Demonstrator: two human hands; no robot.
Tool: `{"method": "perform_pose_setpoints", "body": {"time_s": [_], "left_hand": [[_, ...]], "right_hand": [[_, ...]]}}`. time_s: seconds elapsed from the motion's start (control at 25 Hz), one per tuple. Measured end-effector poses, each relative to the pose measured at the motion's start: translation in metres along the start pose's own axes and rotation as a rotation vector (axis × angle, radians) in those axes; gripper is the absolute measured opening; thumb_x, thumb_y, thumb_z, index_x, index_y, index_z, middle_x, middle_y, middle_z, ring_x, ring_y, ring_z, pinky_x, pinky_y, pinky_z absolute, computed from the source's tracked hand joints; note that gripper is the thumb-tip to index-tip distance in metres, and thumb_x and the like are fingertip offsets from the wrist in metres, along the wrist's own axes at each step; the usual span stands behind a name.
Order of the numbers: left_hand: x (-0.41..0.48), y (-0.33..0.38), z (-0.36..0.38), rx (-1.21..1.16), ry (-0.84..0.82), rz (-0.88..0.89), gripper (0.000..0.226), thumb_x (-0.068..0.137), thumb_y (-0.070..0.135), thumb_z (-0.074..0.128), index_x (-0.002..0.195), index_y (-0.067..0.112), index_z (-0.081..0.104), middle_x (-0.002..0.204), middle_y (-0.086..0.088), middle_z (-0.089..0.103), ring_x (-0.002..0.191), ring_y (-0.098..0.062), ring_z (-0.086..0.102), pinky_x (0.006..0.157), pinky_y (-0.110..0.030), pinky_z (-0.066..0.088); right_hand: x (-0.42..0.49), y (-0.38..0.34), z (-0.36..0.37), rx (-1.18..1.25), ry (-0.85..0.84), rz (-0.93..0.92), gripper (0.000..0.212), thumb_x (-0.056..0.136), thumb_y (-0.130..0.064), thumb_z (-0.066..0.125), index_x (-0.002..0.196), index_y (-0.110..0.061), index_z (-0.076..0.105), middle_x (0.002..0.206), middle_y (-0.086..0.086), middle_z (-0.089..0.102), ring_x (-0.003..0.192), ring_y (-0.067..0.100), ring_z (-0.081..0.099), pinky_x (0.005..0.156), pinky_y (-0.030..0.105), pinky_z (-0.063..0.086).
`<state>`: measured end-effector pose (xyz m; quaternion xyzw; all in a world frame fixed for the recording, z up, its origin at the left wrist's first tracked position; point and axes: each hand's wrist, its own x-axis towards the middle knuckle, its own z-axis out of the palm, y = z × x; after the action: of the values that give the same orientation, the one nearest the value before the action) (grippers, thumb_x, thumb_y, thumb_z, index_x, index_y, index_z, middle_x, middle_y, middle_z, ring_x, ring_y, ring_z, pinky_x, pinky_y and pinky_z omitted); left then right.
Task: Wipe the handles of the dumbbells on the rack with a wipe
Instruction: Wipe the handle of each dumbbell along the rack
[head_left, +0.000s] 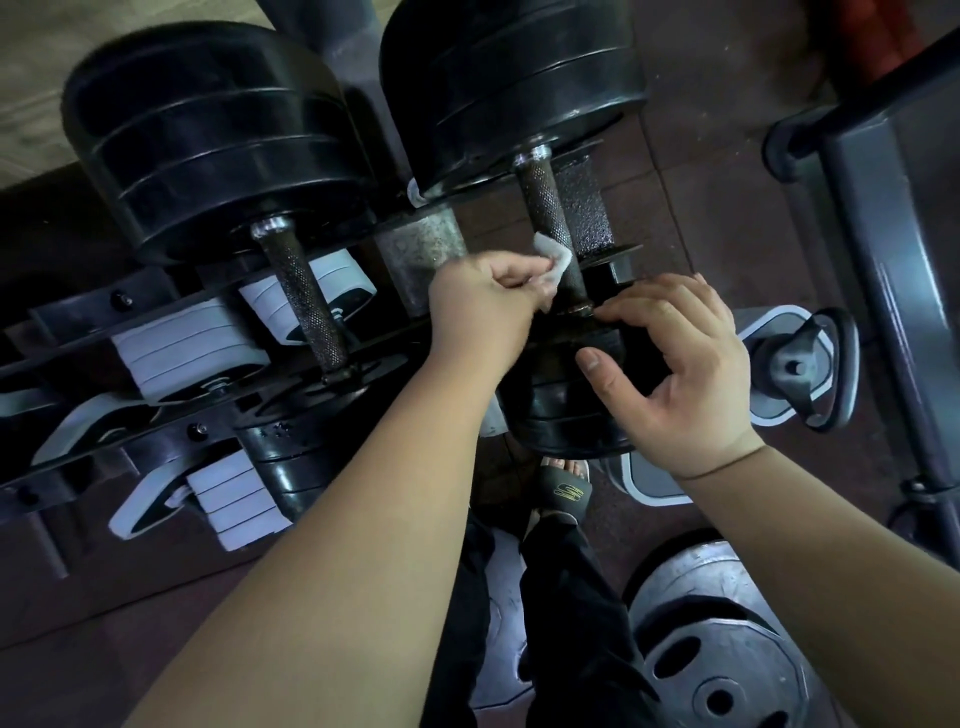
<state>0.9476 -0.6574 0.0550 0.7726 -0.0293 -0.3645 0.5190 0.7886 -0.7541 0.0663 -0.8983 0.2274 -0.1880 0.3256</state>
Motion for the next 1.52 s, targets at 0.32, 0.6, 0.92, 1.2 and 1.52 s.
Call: {"method": "perform_pose_setpoints", "body": {"time_s": [0.32, 0.6, 0.92, 1.2, 1.52], "left_hand": [[0.037, 0.017, -0.005, 0.092, 0.186, 0.172, 0.021, 0.084, 0.008, 0.075, 0.067, 0.02, 0.076, 0.061, 0.004, 0.071, 0.064, -0.005, 0.063, 0.079, -0.041, 0.062], [0.007, 0.008, 0.002, 0.082, 0.033, 0.03, 0.017, 0.081, 0.004, 0.081, 0.076, 0.02, 0.078, 0.068, 0.0, 0.076, 0.066, -0.005, 0.072, 0.078, -0.03, 0.065], [0.023, 0.007, 0.001, 0.078, 0.129, 0.022, 0.028, 0.081, 0.004, 0.08, 0.061, 0.023, 0.074, 0.057, 0.012, 0.067, 0.065, -0.017, 0.073, 0.081, -0.048, 0.065], [0.03, 0.017, 0.008, -0.051, 0.283, 0.06, 0.015, 0.08, 0.013, 0.083, 0.068, 0.022, 0.08, 0.062, 0.012, 0.073, 0.065, -0.008, 0.069, 0.079, -0.033, 0.062], [0.008, 0.019, 0.011, -0.036, 0.196, -0.114, 0.028, 0.082, 0.0, 0.084, 0.073, 0.025, 0.075, 0.072, 0.006, 0.073, 0.077, -0.022, 0.075, 0.087, -0.046, 0.065]], "right_hand": [[-0.001, -0.001, 0.0, -0.007, 0.011, 0.005, 0.028, 0.09, -0.034, 0.075, 0.101, -0.008, 0.074, 0.104, 0.006, 0.071, 0.106, 0.032, 0.065, 0.099, 0.065, 0.044], [-0.001, 0.0, 0.001, -0.009, 0.009, 0.005, 0.028, 0.09, -0.035, 0.075, 0.101, -0.009, 0.074, 0.103, 0.006, 0.071, 0.104, 0.033, 0.065, 0.099, 0.065, 0.044], [0.0, -0.006, 0.0, -0.026, 0.013, 0.019, 0.027, 0.087, -0.036, 0.073, 0.101, -0.012, 0.074, 0.104, 0.002, 0.071, 0.107, 0.029, 0.064, 0.101, 0.063, 0.043], [0.001, -0.006, -0.001, -0.05, 0.001, 0.018, 0.029, 0.088, -0.039, 0.07, 0.102, -0.014, 0.073, 0.105, 0.0, 0.071, 0.109, 0.029, 0.063, 0.103, 0.063, 0.042], [0.001, -0.006, -0.003, -0.048, -0.015, 0.031, 0.03, 0.088, -0.042, 0.068, 0.103, -0.016, 0.073, 0.106, -0.003, 0.071, 0.112, 0.027, 0.062, 0.111, 0.06, 0.037]]}}
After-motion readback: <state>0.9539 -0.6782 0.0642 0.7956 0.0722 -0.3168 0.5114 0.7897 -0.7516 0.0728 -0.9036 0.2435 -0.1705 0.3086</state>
